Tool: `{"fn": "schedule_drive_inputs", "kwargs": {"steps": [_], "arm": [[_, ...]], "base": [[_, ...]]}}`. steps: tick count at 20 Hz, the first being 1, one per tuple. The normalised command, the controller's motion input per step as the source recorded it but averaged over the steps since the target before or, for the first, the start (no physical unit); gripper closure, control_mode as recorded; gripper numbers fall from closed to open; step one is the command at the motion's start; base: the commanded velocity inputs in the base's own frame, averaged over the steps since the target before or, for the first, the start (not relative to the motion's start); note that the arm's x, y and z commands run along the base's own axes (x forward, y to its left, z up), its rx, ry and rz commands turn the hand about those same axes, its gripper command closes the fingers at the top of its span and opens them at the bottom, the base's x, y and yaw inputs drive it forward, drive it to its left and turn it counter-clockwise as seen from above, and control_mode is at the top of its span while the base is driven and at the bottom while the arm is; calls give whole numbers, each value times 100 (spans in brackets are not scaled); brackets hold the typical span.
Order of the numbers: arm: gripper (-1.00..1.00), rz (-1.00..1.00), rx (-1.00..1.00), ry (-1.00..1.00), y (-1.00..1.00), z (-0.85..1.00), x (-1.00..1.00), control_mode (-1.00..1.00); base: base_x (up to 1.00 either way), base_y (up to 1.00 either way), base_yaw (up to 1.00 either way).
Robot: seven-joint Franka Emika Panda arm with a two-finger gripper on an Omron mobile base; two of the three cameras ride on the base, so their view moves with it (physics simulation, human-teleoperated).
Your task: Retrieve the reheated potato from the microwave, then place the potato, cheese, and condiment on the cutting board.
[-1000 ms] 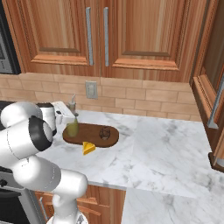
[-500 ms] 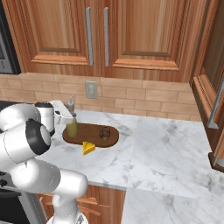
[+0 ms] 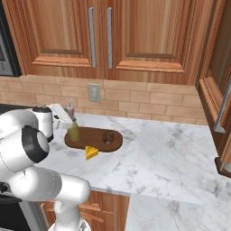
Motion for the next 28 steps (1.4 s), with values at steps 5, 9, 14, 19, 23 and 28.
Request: {"fn": "schedule_drive_inputs", "kwargs": {"steps": [5, 9, 14, 19, 23, 28], "arm": [[-100, -2, 0, 0, 0, 0, 5, -100], [-100, -1, 0, 0, 0, 0, -3, -100], [-100, -5, 0, -1, 6, -1, -18, -100], [-100, -7, 0, -1, 0, 0, -9, -100], [-100, -8, 0, -1, 0, 0, -9, -100], [-100, -7, 0, -1, 3, 6, -31, -100]], "base": [[0, 0, 0], [0, 0, 0], [0, 0, 0], [0, 0, 0], [0, 0, 0], [0, 0, 0]]}}
